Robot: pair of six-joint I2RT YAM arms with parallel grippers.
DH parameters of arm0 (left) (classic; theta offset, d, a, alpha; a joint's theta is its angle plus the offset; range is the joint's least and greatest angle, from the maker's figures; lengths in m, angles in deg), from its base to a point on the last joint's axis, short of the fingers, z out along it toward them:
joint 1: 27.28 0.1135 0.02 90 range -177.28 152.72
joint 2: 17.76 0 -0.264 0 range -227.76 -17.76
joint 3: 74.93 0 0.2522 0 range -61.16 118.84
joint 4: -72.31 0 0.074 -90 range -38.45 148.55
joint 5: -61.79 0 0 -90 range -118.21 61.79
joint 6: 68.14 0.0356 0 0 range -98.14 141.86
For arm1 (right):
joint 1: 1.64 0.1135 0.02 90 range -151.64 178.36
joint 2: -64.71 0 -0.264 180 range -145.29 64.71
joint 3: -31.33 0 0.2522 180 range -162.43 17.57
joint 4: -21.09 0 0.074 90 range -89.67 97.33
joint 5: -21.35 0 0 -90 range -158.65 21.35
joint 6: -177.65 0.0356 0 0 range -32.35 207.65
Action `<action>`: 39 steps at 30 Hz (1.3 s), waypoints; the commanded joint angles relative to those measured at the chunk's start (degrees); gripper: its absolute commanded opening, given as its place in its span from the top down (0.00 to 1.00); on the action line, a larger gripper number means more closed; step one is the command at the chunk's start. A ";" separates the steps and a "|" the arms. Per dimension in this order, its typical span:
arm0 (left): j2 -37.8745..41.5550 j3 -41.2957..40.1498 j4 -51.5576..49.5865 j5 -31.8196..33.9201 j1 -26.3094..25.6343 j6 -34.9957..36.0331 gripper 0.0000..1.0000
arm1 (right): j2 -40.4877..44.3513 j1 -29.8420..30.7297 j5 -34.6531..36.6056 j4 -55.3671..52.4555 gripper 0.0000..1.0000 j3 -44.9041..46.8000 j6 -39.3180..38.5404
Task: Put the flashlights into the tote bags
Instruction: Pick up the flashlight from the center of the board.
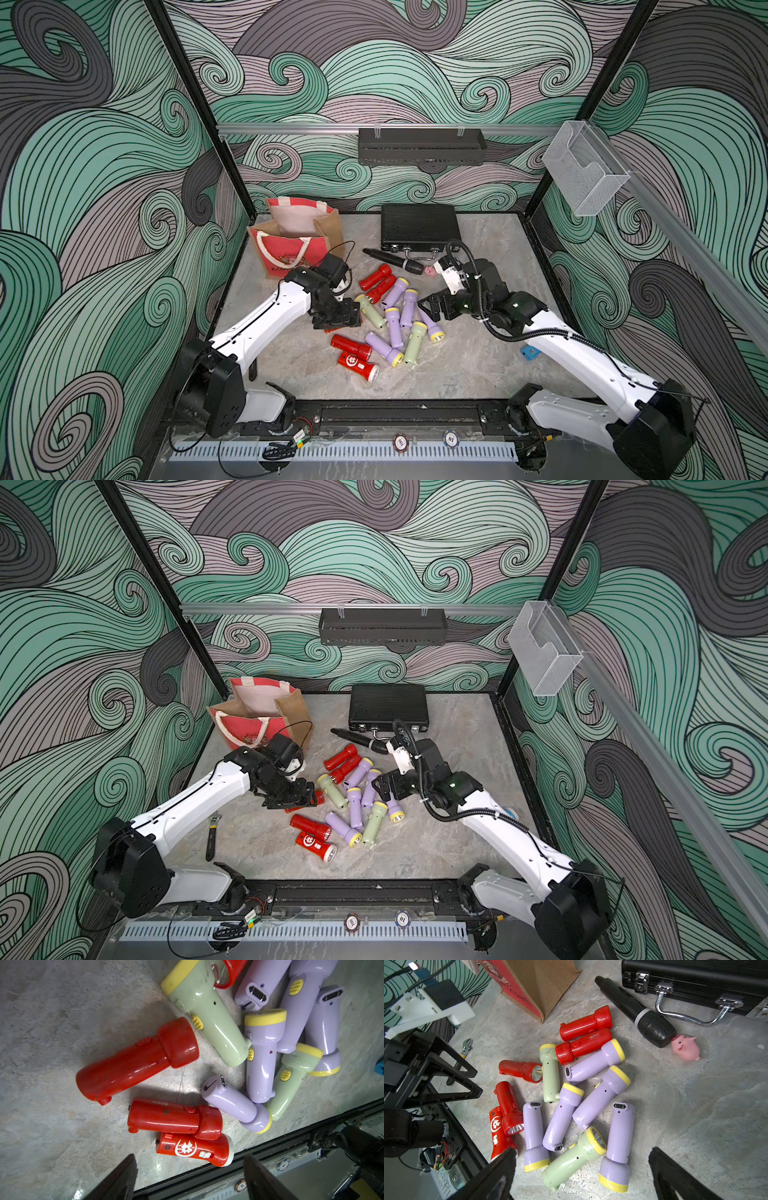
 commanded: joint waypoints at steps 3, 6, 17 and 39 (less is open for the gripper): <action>0.13 -0.84 -0.35 6.97 -2.76 -1.13 0.19 | 1.78 0.37 -5.53 9.22 0.01 5.35 -2.05; -3.40 2.00 -0.12 9.20 -2.74 1.47 0.19 | 1.43 1.00 -7.54 11.93 0.01 6.53 -3.74; -16.82 7.92 1.50 16.69 -2.59 7.84 0.18 | 1.94 1.89 -6.79 15.25 0.01 7.96 -4.41; -26.21 8.37 4.89 16.81 -0.38 13.08 0.17 | 3.16 1.78 -1.78 13.28 0.01 5.64 -6.83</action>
